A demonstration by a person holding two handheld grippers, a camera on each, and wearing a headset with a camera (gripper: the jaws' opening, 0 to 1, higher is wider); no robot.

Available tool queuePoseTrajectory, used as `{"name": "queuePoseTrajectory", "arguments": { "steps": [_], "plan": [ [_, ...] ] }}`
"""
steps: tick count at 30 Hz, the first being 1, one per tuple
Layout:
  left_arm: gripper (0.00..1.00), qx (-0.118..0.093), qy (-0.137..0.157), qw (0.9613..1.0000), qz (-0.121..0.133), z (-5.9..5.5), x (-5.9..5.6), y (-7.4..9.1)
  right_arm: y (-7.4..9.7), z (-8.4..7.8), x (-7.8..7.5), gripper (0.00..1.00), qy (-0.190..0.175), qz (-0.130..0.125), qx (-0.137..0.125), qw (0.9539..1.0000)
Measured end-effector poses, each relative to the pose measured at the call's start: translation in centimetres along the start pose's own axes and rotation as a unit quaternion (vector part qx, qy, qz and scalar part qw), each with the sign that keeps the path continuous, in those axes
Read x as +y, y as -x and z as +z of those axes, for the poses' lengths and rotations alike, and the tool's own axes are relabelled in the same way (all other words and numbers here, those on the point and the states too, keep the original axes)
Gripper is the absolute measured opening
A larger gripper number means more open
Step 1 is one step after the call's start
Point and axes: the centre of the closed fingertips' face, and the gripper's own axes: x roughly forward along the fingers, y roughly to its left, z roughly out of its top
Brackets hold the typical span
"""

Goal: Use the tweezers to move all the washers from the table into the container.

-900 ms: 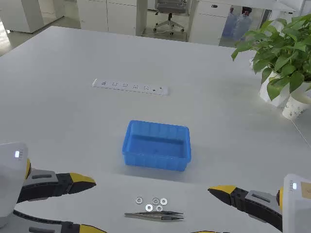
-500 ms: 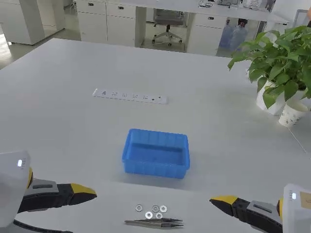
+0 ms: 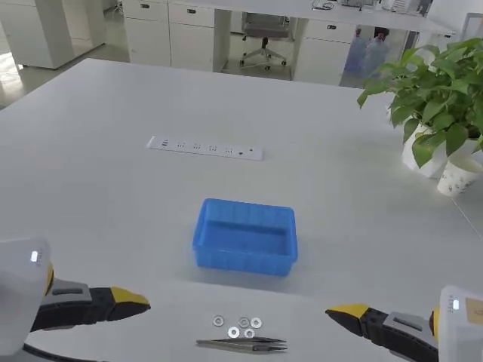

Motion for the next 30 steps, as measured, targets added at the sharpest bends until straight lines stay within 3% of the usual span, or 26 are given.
{"name": "queuePoseTrajectory", "arguments": {
  "steps": [30],
  "plan": [
    [0.57, 0.003, 0.009, 0.9999, -0.005, -0.35, -0.08, -0.71, -0.71, -0.69, -0.24, 0.61, -0.004, 0.017, 0.014, 0.9998]
  ]
}}
